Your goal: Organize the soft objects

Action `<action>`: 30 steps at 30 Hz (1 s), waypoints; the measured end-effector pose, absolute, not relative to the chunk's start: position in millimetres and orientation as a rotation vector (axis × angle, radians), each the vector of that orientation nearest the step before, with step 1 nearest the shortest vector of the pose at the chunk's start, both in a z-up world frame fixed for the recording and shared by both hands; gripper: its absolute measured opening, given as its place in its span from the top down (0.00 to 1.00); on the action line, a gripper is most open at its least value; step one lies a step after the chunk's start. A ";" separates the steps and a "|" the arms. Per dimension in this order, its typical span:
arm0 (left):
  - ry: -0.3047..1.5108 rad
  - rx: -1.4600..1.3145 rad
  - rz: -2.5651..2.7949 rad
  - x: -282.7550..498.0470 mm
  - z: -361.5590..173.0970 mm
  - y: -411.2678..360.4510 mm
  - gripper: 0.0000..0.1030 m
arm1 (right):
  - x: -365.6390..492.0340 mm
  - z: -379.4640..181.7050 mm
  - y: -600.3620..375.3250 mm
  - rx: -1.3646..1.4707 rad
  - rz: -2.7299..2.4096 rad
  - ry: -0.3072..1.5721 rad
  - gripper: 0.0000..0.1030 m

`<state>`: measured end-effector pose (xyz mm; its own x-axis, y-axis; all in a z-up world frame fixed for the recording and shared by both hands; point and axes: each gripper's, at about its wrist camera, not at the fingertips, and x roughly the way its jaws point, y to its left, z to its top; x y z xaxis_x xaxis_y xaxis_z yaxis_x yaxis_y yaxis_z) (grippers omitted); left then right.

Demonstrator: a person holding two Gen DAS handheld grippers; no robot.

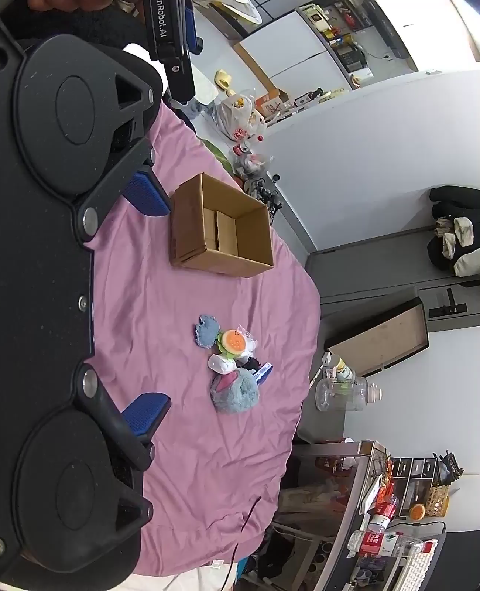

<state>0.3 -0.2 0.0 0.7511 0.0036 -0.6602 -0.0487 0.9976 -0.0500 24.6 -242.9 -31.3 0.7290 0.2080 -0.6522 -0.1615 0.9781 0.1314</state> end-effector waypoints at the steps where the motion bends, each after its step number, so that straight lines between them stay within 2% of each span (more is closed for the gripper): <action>1: 0.721 -0.063 0.031 0.3 0.0 -0.4 0.07 | 24.5 -32.2 -242.9 0.068 0.203 0.726 0.00; 30: 0.716 -0.064 0.022 -0.2 0.4 -6.1 0.07 | 21.8 -28.4 -246.4 0.058 0.186 0.709 0.00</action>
<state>-0.2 -6.1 0.4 0.7541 -0.0019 -0.6567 -0.0423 0.9978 -0.0515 21.8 -246.4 -28.4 0.7436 0.1891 -0.6414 -0.1495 0.9819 0.1162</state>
